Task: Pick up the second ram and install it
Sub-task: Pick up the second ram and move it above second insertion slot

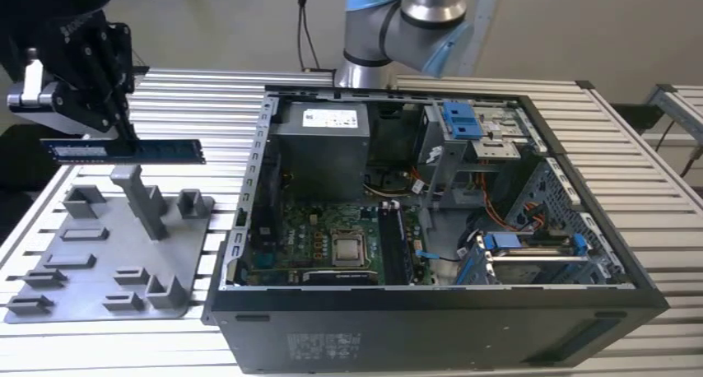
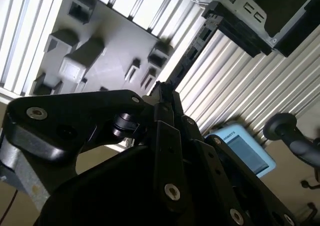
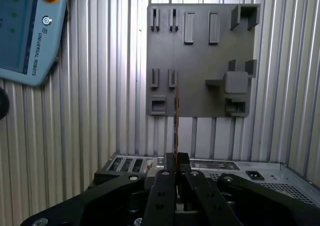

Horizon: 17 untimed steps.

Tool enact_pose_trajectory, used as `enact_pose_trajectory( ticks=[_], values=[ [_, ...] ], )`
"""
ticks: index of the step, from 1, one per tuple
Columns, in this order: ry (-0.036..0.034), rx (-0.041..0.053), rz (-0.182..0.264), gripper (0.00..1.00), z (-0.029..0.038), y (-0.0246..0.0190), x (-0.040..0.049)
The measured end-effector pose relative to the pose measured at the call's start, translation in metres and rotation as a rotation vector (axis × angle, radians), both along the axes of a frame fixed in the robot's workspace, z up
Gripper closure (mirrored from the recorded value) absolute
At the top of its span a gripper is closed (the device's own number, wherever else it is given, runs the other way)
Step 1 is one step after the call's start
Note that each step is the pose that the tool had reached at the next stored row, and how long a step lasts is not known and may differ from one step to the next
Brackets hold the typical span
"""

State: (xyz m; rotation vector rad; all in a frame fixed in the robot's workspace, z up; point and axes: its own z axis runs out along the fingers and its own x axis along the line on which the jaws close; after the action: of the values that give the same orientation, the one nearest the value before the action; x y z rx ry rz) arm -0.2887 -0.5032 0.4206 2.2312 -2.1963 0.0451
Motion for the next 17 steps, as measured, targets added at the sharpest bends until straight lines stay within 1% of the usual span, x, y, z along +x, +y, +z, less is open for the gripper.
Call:
enact_pose_trajectory(
  ticks=[6, 11, 17],
  values=[
    [0.0003, -0.0001, 0.0, 0.86, 0.0001, -0.0001, 0.0195],
    [0.0005, 0.0, 0.0, 0.86, 0.0, -0.0004, 0.0375],
    [0.0006, 0.0, 0.0, 0.86, 0.0, -0.0005, 0.0565]
  ],
)
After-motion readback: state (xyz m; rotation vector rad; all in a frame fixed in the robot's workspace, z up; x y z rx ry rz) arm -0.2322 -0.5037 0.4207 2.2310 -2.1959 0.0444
